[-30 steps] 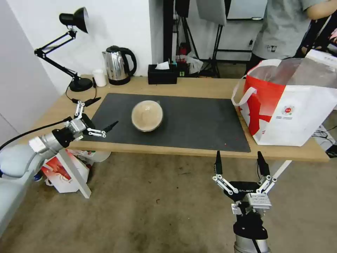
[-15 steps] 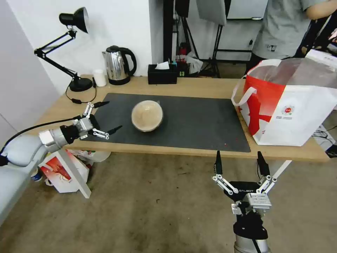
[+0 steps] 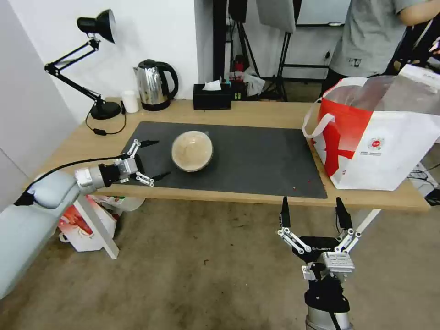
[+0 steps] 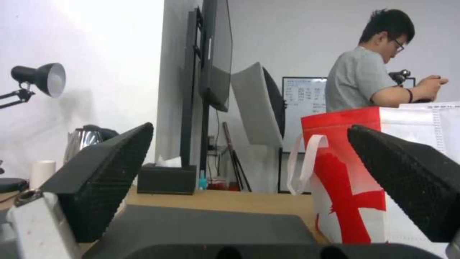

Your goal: Pick up the trash from the table and place it into the takeout bag.

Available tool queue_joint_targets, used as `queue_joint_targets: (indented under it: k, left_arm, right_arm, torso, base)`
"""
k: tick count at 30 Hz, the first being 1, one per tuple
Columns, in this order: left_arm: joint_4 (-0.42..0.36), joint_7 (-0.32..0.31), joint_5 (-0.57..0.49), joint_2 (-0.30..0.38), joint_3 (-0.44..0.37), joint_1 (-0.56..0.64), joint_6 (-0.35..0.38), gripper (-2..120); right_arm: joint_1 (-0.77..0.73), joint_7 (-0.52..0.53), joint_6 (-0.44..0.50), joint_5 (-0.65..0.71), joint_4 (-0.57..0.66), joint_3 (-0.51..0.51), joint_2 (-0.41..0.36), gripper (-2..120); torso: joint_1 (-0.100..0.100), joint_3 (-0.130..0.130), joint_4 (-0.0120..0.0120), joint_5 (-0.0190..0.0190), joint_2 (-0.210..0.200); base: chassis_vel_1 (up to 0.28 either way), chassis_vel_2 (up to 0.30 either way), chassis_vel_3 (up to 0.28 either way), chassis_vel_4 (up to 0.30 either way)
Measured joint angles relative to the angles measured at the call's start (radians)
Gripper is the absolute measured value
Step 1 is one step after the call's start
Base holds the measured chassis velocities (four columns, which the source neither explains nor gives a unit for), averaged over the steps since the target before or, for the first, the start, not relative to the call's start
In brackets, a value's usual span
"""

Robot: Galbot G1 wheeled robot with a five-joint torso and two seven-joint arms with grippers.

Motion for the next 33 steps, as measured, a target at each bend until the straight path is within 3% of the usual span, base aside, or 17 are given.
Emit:
queue_joint_targets:
  k: [15, 33]
  left_arm:
    - [0.065, 0.035, 0.049, -0.029, 0.060, -0.073, -0.007, 100]
    - [0.087, 0.064, 0.029, 0.026, 0.115, -0.138, -0.003, 100]
  right_arm:
    - [0.000, 0.000, 0.000, 0.000, 0.000, 0.000, 0.000, 100]
    - [0.000, 0.000, 0.000, 0.000, 0.000, 0.000, 0.000, 100]
  torso:
    - [0.000, 0.000, 0.0001, 0.0000, 0.000]
    - [0.000, 0.000, -0.0001, -0.0001, 0.000]
  base:
    - [0.000, 0.000, 0.000, 0.000]
    - [0.000, 0.000, 0.000, 0.000]
